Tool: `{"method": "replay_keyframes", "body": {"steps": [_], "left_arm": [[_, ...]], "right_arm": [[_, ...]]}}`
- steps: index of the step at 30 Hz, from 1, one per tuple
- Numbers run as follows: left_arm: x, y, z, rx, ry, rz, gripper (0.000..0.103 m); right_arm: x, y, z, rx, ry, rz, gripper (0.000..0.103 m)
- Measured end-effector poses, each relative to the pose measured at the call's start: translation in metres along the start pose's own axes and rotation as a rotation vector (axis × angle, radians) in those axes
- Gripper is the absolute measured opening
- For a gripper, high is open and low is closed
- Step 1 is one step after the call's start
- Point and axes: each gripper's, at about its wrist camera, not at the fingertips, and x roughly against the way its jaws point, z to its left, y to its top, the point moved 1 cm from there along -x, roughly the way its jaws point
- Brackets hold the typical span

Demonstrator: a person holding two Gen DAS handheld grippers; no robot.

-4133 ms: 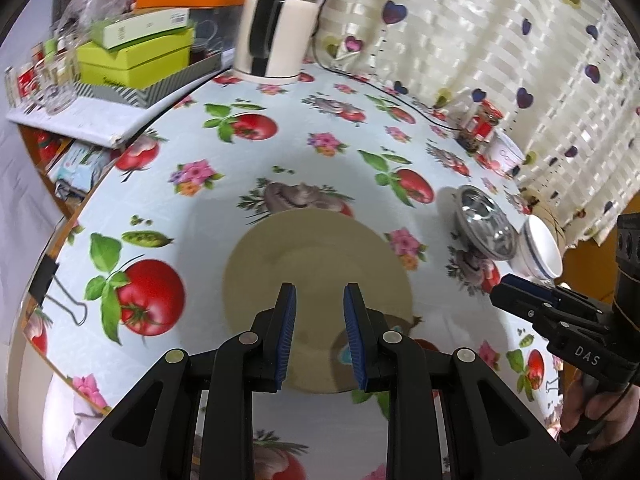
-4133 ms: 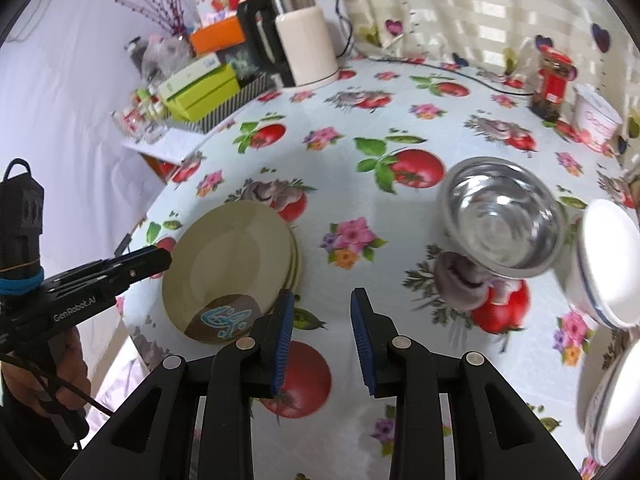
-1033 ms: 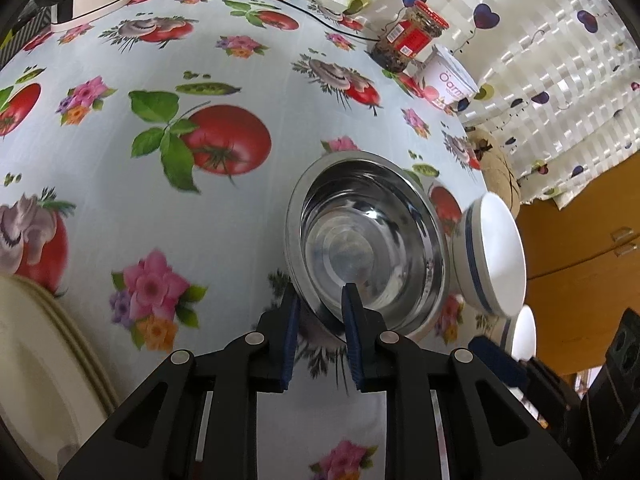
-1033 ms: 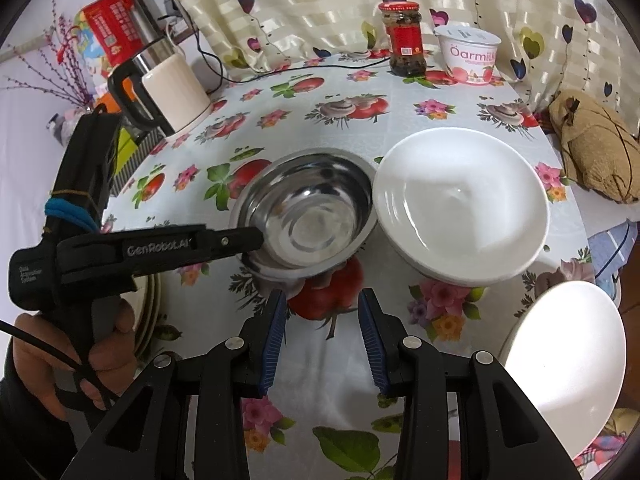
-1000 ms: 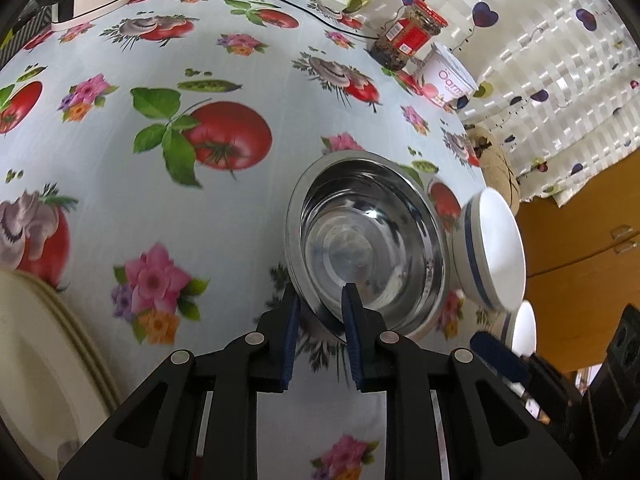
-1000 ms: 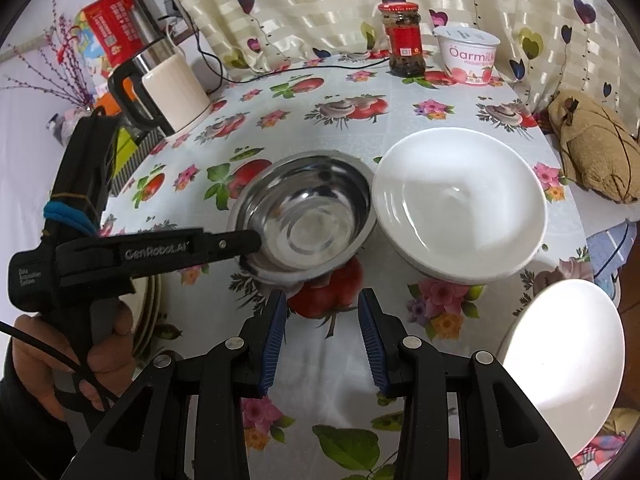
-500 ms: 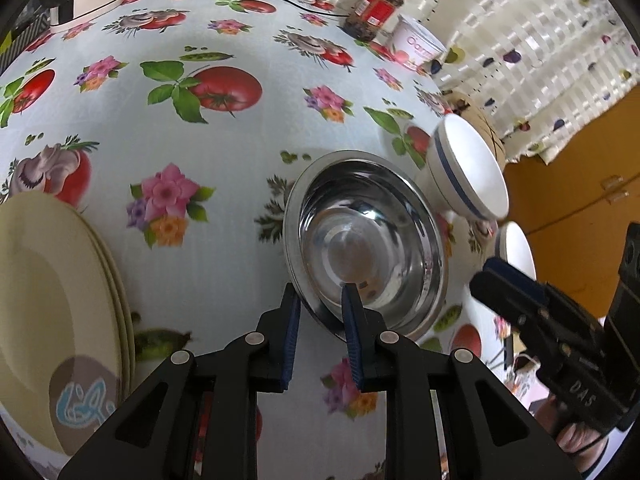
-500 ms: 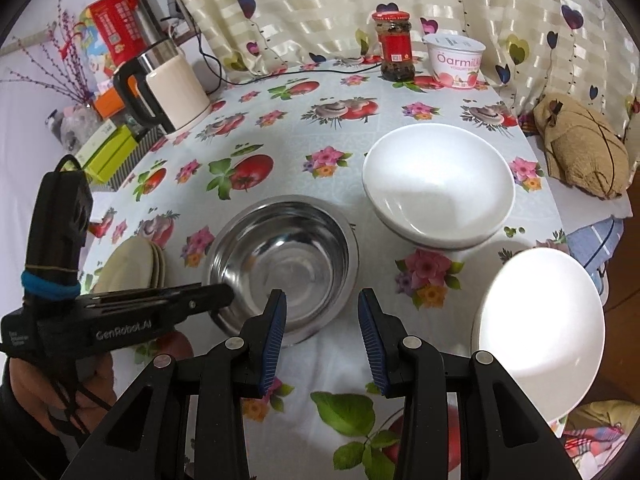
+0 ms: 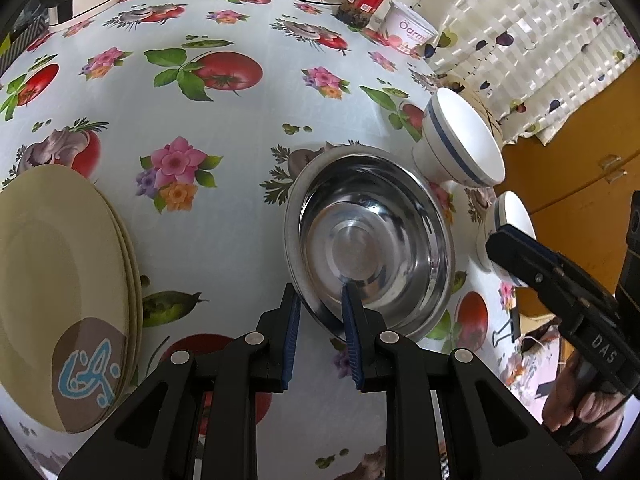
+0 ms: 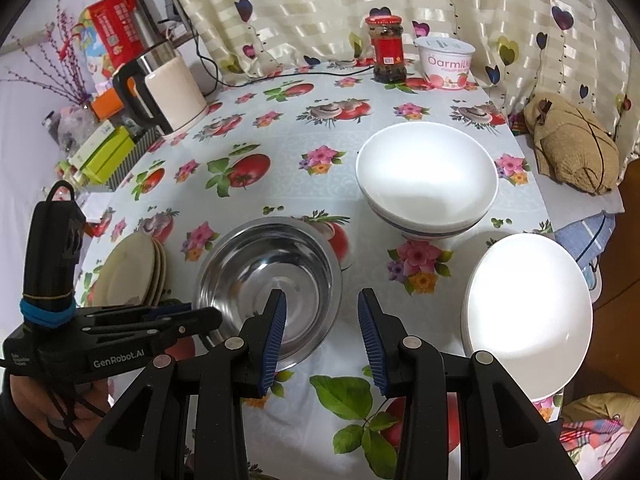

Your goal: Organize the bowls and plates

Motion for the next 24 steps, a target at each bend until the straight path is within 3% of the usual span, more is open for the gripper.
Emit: {"method": "replay_keyframes", "body": {"steps": [16,24], "left_arm": [[0.024,0.002,0.003,-0.02,0.03,-0.079,0.022],[0.018,0.008,0.003,-0.026,0.029,-0.073,0.022]], "right_arm": [[0.021,0.005,-0.002,-0.002,-0.009,-0.048,0.037],[0.025,0.009,-0.005,-0.007,-0.015,-0.059,0.037]]}}
